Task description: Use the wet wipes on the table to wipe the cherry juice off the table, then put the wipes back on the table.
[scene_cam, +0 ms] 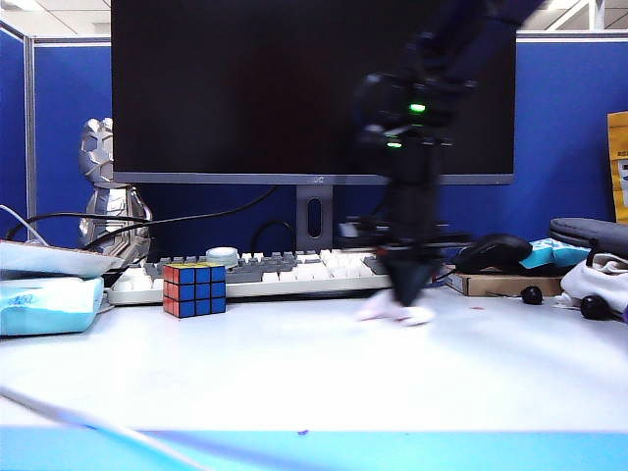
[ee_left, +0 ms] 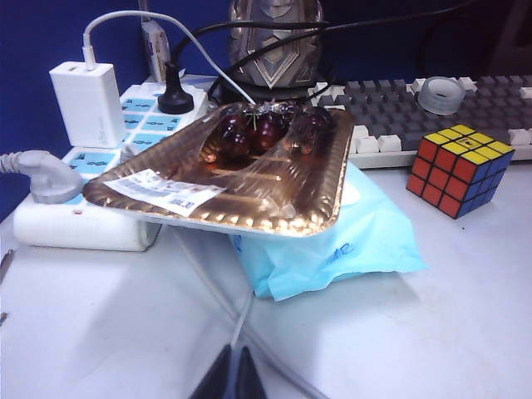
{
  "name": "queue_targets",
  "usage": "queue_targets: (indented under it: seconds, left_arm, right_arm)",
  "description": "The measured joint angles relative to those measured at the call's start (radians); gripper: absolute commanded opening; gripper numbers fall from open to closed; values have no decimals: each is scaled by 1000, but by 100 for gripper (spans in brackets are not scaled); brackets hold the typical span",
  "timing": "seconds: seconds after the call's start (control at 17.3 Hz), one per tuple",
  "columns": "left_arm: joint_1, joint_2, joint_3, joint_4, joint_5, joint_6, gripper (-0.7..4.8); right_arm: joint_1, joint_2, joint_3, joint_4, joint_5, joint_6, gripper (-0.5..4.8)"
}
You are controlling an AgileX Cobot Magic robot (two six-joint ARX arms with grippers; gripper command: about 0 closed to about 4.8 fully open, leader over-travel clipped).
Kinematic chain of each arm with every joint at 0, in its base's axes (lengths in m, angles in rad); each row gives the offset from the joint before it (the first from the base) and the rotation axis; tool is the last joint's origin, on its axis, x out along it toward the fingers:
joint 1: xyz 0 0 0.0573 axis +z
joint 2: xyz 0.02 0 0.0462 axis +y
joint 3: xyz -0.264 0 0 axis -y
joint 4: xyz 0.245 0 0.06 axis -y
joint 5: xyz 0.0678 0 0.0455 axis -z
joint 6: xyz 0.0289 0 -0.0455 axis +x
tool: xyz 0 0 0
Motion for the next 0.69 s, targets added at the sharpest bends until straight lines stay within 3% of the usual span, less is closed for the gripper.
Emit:
queue_targets:
  seconds: [0.17, 0.52, 0.69]
  left_arm:
    - [0, 0, 0, 0, 0, 0, -2]
    - [0, 0, 0, 0, 0, 0, -2]
    - [0, 0, 0, 0, 0, 0, -2]
  right_arm:
    - [-94, 4, 6, 24, 58, 33, -5]
    - [-227, 14, 2, 68, 267, 65, -5]
    - [-258, 13, 0, 89, 190, 75, -5]
